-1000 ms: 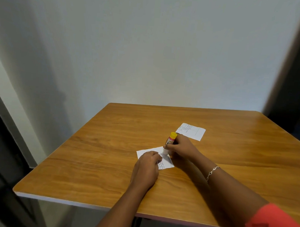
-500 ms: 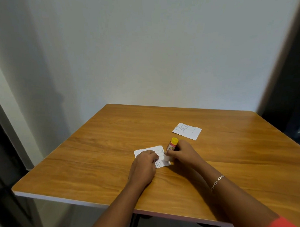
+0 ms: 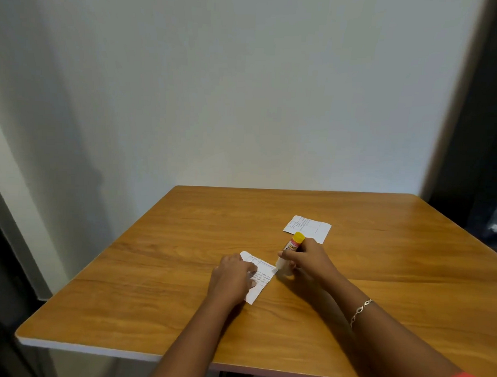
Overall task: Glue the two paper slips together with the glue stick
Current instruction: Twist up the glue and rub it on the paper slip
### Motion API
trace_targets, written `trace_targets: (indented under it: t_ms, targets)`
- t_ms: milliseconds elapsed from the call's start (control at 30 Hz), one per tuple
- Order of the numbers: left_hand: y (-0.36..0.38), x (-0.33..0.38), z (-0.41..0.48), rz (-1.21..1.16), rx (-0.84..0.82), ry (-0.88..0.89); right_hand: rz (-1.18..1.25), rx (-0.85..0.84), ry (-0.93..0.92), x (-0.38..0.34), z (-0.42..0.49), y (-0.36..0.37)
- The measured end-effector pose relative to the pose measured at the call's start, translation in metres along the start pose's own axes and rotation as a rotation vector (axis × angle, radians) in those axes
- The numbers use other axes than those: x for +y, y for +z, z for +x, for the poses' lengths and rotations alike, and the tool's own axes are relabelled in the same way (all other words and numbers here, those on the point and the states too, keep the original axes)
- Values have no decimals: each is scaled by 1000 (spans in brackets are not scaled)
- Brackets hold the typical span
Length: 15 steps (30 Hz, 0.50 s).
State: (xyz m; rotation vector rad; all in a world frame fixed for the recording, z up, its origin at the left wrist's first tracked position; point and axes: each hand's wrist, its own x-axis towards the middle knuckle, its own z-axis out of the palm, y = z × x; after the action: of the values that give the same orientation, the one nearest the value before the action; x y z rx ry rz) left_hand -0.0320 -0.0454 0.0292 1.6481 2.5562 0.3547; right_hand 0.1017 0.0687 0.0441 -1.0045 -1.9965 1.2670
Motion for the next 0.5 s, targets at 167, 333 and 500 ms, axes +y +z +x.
trace_targets:
  t_ms: [167,333,500]
  targets:
    - [-3,4,1,0,10,-38,-82,10,-5,2,6,8]
    - [-8,0,4,25,-51,-19,-167,32,-12,-3,10,12]
    - [-8,1,5,36,-64,-6,-222,28,-26,-7,13,17]
